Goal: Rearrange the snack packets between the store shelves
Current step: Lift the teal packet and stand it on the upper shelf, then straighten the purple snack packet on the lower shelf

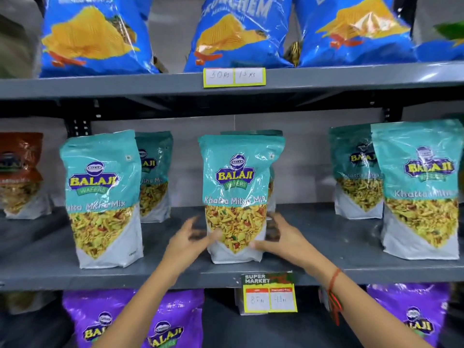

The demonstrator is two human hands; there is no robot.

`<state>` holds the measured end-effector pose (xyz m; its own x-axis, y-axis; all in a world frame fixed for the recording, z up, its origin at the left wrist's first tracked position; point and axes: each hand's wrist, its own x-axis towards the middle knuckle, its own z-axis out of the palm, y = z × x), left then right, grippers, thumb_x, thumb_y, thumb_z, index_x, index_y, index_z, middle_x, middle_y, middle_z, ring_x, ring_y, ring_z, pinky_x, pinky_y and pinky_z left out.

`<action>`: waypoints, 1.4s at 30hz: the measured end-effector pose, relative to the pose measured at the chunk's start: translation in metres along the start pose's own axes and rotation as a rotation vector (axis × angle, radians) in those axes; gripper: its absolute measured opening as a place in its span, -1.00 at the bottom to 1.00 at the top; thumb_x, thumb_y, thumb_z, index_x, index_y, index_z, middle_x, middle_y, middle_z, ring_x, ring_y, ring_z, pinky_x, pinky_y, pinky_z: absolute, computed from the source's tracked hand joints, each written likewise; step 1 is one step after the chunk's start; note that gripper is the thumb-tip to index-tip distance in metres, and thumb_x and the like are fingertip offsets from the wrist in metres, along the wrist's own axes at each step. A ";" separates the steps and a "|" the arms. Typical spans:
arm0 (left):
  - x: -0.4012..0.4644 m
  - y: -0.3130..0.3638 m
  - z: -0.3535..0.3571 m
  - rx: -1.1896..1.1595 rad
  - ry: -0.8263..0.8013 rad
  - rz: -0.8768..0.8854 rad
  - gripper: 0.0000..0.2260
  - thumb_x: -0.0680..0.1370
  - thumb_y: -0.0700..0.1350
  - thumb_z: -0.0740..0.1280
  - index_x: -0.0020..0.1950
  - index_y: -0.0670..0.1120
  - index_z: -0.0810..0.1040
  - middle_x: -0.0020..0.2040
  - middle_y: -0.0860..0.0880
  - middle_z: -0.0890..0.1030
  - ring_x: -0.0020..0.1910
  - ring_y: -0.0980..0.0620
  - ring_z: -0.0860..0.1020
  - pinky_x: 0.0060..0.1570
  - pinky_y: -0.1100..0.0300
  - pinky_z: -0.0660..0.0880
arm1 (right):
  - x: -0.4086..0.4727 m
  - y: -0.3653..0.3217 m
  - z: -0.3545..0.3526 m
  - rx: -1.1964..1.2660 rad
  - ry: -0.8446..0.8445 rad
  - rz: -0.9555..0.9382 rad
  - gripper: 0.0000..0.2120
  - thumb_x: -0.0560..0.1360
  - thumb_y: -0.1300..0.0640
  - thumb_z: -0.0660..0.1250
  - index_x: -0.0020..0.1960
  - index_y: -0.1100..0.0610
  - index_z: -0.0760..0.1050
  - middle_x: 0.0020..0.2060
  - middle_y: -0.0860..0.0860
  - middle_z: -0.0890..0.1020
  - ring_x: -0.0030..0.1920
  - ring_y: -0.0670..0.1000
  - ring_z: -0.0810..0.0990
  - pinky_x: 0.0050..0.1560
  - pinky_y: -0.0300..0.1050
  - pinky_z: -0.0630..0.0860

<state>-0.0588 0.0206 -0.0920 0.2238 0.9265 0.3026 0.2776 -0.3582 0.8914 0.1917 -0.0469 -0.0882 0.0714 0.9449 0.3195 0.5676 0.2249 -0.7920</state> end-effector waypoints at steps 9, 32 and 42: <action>0.007 -0.008 0.017 0.123 -0.113 0.040 -0.41 0.06 0.26 0.57 0.01 0.07 0.63 -0.10 0.09 0.75 -0.11 0.16 0.70 0.09 0.06 0.62 | -0.007 0.006 -0.007 -0.098 -0.053 -0.016 -0.41 0.27 -0.11 0.56 0.24 -0.11 0.47 0.15 -0.16 0.65 0.11 -0.18 0.61 0.19 -0.18 0.54; -0.055 0.006 0.032 0.026 0.354 0.283 -0.64 0.44 0.06 0.47 0.21 0.01 0.62 -0.01 0.08 0.71 0.00 0.25 0.65 0.15 0.23 0.52 | -0.073 -0.023 0.021 0.142 0.707 -0.256 -0.42 0.37 0.03 0.53 0.33 0.03 0.42 0.17 -0.06 0.52 0.19 -0.05 0.52 0.13 -0.17 0.47; -0.158 -0.190 0.006 -0.057 0.709 -0.109 -0.97 0.51 -0.08 0.42 -0.09 -0.01 0.65 -0.13 -0.21 0.70 -0.24 0.09 0.59 -0.15 0.36 0.52 | -0.115 0.047 0.197 0.217 0.169 -0.180 -0.83 0.41 0.13 0.47 -0.03 0.00 0.55 -0.12 -0.08 0.64 -0.11 -0.10 0.59 -0.15 -0.34 0.45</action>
<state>-0.1407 -0.0582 -0.3109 -0.4681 0.8158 0.3396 0.2105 -0.2703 0.9395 0.0486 -0.0986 -0.2647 0.1313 0.8365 0.5319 0.3969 0.4473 -0.8015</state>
